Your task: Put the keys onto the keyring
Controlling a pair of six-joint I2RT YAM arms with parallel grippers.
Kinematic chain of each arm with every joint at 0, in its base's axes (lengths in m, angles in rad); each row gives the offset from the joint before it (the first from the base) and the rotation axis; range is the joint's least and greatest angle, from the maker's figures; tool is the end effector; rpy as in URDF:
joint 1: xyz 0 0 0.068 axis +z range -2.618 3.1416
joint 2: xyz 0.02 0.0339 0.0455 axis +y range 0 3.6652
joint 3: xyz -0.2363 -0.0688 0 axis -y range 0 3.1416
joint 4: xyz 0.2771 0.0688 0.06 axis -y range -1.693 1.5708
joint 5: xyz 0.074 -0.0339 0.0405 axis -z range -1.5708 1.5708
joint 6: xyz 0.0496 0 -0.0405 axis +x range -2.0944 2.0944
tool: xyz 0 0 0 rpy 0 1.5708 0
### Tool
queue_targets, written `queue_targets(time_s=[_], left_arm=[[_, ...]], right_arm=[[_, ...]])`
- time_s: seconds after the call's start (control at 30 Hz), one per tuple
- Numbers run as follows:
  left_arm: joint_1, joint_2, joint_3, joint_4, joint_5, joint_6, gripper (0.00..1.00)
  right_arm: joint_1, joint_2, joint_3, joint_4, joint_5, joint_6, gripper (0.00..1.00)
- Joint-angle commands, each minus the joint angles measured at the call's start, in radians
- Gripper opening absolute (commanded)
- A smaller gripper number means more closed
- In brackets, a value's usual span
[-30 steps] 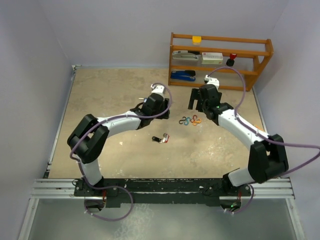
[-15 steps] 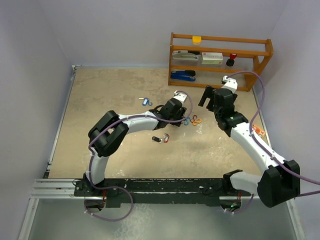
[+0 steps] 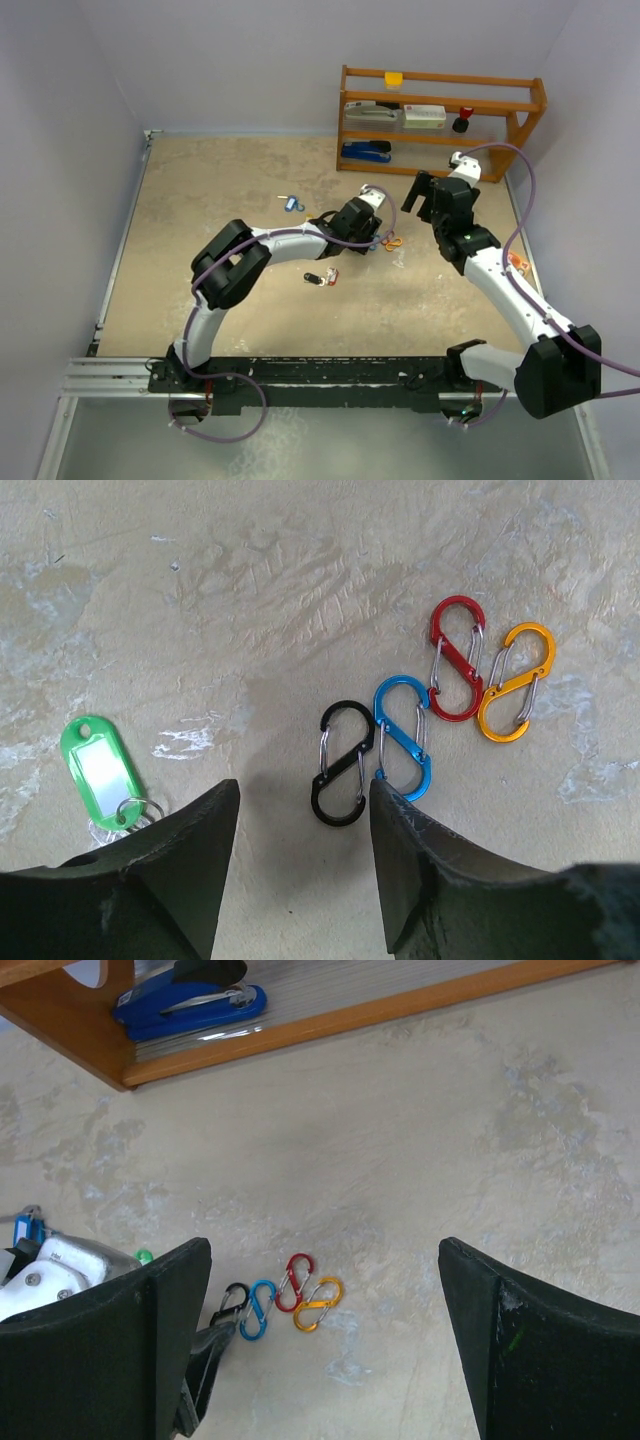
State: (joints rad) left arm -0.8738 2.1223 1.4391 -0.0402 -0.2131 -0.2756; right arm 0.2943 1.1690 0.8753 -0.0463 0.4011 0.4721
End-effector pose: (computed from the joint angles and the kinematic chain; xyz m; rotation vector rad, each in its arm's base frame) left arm 0.3216 -0.3678 0.1053 0.5711 2.2281 -0.3570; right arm 0.3147 0.0752 0.2683 0.4328 1.8349 0.1414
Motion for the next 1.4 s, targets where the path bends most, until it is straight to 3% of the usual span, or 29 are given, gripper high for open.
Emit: queue_targets(time_s=[0.0, 1.1, 1.2, 1.37], left_arm=[[-0.007, 0.010, 0.047, 0.017, 0.003, 0.026, 0.52], [-0.007, 0.084, 0.086, 0.023, 0.009, 0.051, 0.41], [-0.007, 0.086, 0.084, 0.022, 0.011, 0.051, 0.35], [-0.007, 0.085, 0.081, 0.012, 0.012, 0.047, 0.10]], right_arm=[[-0.009, -0.021, -0.002, 0.032, -0.008, -0.003, 0.98], [-0.021, -0.011, -0.007, 0.034, -0.035, -0.007, 0.98], [-0.023, -0.014, -0.007, 0.034, -0.033, -0.007, 0.98], [-0.024, -0.014, -0.009, 0.035, -0.036, -0.006, 0.98]])
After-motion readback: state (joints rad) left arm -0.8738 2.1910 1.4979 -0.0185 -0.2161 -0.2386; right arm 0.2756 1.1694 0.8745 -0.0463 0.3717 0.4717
